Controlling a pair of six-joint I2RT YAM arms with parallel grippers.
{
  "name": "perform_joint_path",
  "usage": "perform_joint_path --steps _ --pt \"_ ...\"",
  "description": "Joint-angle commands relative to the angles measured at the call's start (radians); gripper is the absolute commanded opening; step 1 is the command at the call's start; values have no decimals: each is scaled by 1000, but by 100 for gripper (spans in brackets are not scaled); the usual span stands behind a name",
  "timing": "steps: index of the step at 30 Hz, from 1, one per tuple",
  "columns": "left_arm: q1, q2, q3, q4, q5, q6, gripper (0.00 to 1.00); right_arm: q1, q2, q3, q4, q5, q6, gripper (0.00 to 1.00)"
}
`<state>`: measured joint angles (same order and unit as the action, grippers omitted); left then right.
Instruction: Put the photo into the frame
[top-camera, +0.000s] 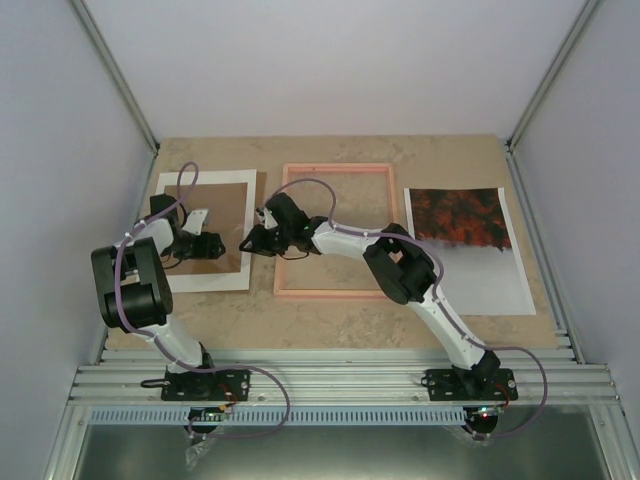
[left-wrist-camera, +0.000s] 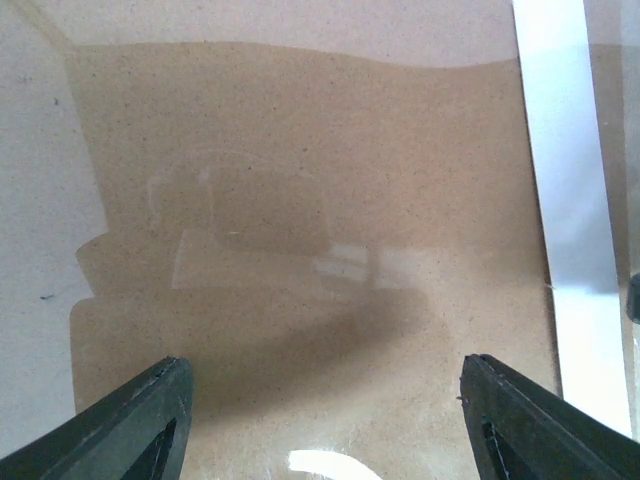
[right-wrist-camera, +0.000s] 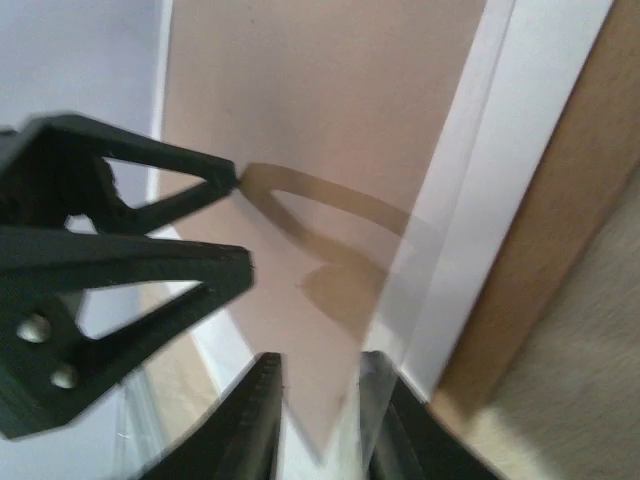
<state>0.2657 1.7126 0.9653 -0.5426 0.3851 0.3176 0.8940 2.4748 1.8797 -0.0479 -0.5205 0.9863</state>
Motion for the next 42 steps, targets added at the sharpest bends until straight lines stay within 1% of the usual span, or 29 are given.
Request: perform_joint_path --steps 1,3,6,10,13,15,17,21,23,26,32,33,34,36,37,38,42 --pt "-7 32 -30 -74 35 -8 76 -16 30 32 -30 15 25 13" --pt "-7 18 -15 -91 40 -17 77 -17 11 25 -26 -1 20 2" --pt "-6 -19 47 -156 87 -33 84 -18 -42 2 1 -35 -6 1" --pt "-7 -103 157 -215 132 -62 99 -29 -160 -64 28 -45 -74 0" --pt "-6 -163 219 -223 138 -81 99 -58 -277 -181 44 -29 -112 0" --pt "-6 -192 241 -215 131 -89 99 -81 -357 -290 107 -24 -121 0" --pt "-7 -196 257 -215 130 -87 99 -100 -443 -393 129 -16 -148 0" --pt "-8 -176 245 -208 147 -90 99 -143 -549 -612 203 -11 -155 0" --pt "-9 -164 216 -183 157 -103 99 -160 -578 -707 256 -21 -140 0" --pt "-13 -135 171 -138 146 -121 99 -173 -591 -795 310 -23 -134 1" --pt "-43 -58 114 -69 106 -137 98 -184 -556 -868 373 -28 -112 1" --pt "-46 -43 111 -59 99 -141 98 -187 -548 -874 380 -32 -109 7" --pt "-47 -22 111 -52 98 -142 97 -189 -539 -882 389 -36 -108 15" --pt "-54 4 117 -50 92 -138 95 -192 -531 -886 399 -42 -121 32" --pt "-58 24 120 -48 88 -134 94 -196 -526 -885 398 -46 -129 42" --pt "-63 40 125 -47 80 -128 93 -201 -521 -879 398 -51 -137 49" --pt "-70 91 138 -43 40 -96 90 -239 -480 -826 375 -85 -213 60"
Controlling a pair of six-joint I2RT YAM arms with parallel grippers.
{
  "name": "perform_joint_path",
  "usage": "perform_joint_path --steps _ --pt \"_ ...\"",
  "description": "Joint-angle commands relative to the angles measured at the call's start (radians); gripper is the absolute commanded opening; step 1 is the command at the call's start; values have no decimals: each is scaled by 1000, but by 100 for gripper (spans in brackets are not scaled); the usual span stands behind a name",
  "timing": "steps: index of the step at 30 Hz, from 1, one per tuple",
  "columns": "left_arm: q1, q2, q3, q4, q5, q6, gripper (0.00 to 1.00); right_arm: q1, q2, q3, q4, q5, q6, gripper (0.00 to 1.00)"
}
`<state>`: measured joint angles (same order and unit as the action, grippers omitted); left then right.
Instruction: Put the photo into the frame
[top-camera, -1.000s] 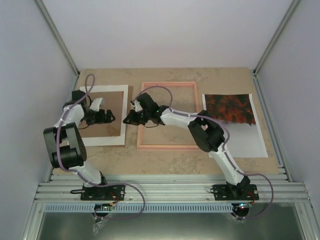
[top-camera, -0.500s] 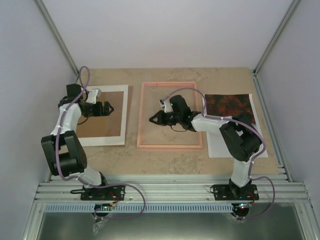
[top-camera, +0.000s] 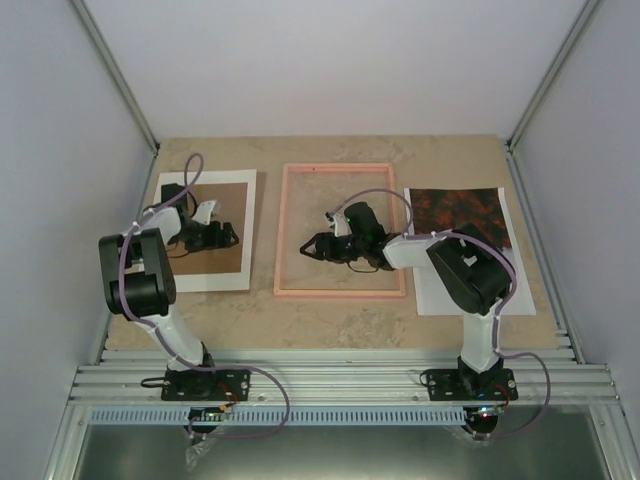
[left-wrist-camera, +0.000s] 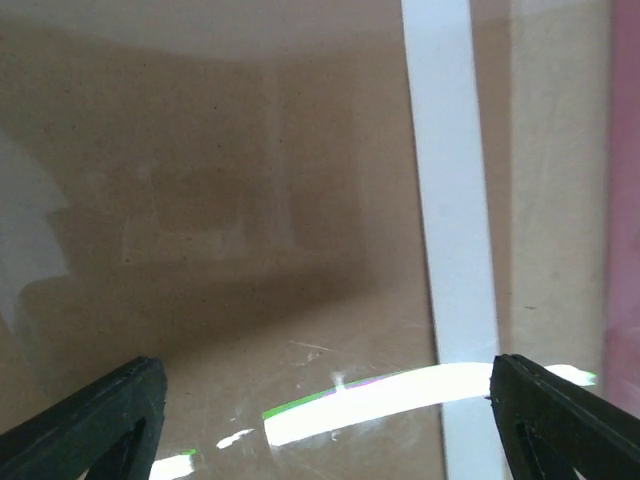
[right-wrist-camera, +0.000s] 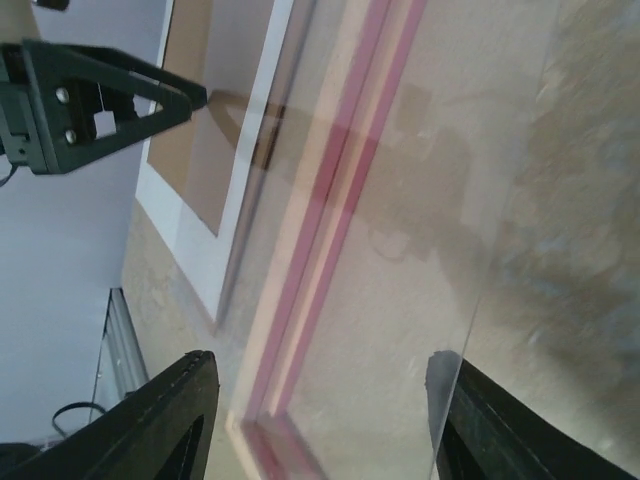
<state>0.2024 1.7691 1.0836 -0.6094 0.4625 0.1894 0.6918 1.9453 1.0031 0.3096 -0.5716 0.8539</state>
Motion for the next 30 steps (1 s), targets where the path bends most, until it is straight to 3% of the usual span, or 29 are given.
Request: perform_joint_path --steps 1,4,8,19,22,28,30 --pt "-6 42 21 27 -41 38 89 -45 71 86 -14 -35 -117 61" --pt "-7 60 22 35 -42 46 87 -74 136 151 -29 -85 -178 67" --pt "-6 77 31 38 -45 59 86 -110 240 240 -1 -196 -208 68" --pt "-7 83 37 50 -64 79 84 -118 433 517 -68 -317 -204 49" --pt "-10 83 47 49 -68 80 84 -121 467 574 -116 -324 -223 40" --pt "-10 31 70 28 -72 78 87 -150 391 495 -119 -330 -228 2" --pt "-11 -10 78 21 -52 65 91 -167 339 440 -93 -332 -219 1"
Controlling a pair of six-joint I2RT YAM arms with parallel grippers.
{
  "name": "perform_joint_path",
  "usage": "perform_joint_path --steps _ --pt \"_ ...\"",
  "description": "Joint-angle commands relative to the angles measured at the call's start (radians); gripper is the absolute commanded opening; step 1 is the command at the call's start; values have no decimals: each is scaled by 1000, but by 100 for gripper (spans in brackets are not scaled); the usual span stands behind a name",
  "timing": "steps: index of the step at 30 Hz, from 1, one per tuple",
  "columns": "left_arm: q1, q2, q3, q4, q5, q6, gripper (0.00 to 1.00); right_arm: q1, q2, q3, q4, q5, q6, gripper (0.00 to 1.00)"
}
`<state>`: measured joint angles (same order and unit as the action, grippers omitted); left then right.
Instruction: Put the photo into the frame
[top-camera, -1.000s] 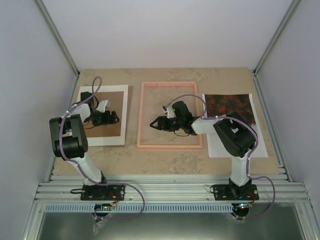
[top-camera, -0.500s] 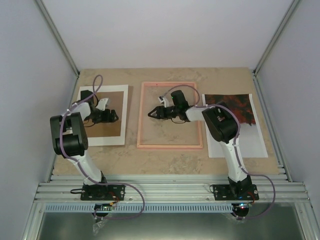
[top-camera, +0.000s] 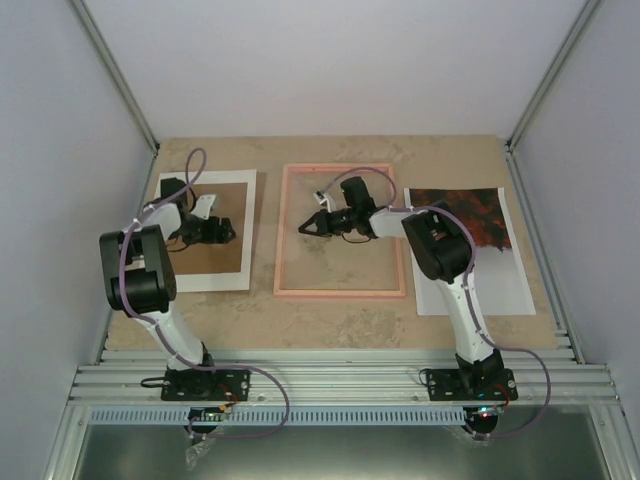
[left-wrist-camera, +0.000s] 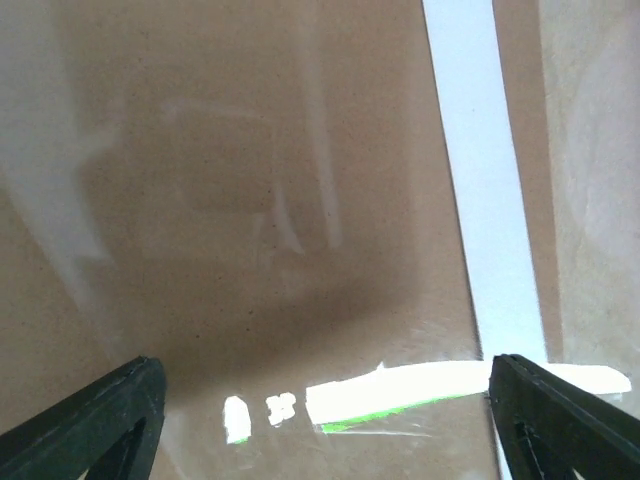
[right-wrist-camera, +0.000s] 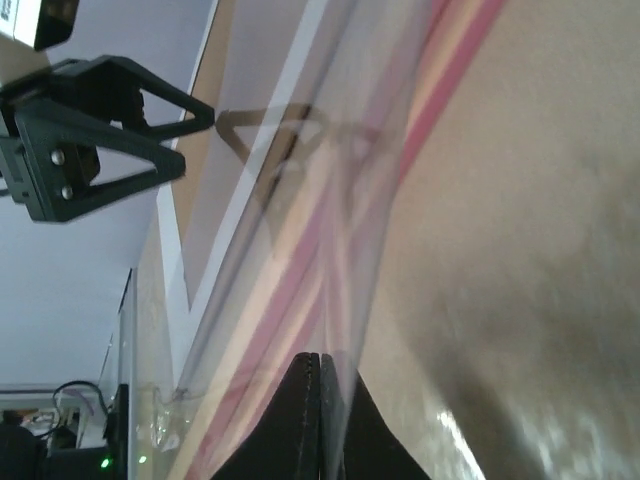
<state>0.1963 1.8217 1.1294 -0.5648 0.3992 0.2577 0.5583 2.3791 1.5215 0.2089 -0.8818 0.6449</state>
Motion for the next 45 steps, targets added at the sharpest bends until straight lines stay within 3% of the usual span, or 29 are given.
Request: perform_joint_path --steps 1,3,7,18,45 --pt "-6 -83 37 -23 20 -13 93 -43 -125 -110 24 -23 -6 1" --pt "-6 -122 49 -20 40 -33 99 -63 -178 -165 41 -17 -5 1" --pt "-18 -192 69 -9 53 -61 99 -121 -256 -255 36 -24 -6 1" --pt "-63 -292 72 130 -109 -182 99 -272 -277 -365 -45 -80 -4 0" --pt "-86 -276 53 145 -119 -208 99 -348 -352 -400 -290 32 -213 0"
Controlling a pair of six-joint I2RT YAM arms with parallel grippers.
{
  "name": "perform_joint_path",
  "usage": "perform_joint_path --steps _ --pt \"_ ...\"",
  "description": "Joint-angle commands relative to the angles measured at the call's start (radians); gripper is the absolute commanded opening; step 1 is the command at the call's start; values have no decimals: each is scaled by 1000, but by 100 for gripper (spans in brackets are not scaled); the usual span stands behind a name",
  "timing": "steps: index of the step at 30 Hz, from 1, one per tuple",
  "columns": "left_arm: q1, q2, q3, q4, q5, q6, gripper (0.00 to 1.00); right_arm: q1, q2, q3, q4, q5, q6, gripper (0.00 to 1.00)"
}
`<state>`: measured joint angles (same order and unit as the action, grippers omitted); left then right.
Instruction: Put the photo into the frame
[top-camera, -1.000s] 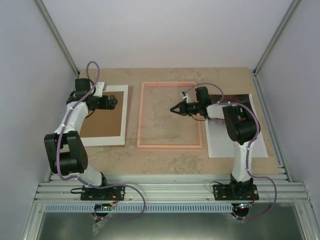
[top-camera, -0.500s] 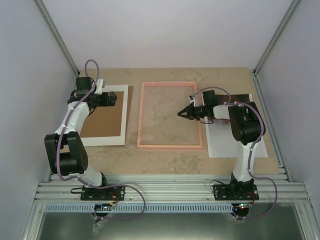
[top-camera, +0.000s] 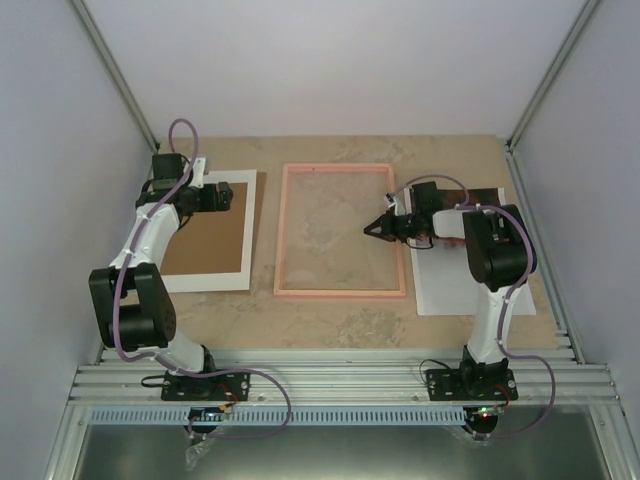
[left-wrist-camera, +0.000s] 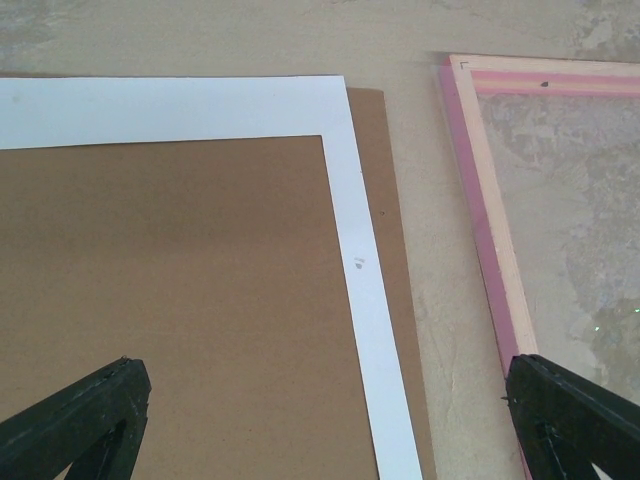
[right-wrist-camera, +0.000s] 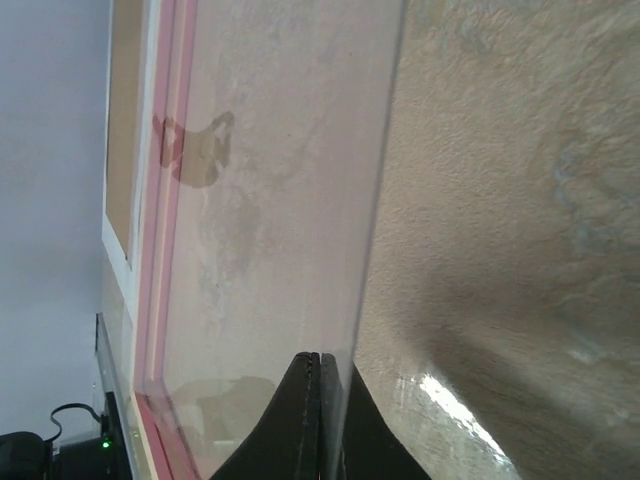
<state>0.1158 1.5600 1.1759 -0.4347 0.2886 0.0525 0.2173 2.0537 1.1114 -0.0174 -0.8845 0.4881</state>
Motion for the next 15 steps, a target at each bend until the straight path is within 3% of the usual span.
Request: perform_joint_path --steps 1,15 --pt "-5 -14 6 16 -9 -3 99 -9 -30 10 -71 40 -63 0" --pt "-10 -5 14 15 -15 -1 99 -30 -60 6 -125 113 -106 0"
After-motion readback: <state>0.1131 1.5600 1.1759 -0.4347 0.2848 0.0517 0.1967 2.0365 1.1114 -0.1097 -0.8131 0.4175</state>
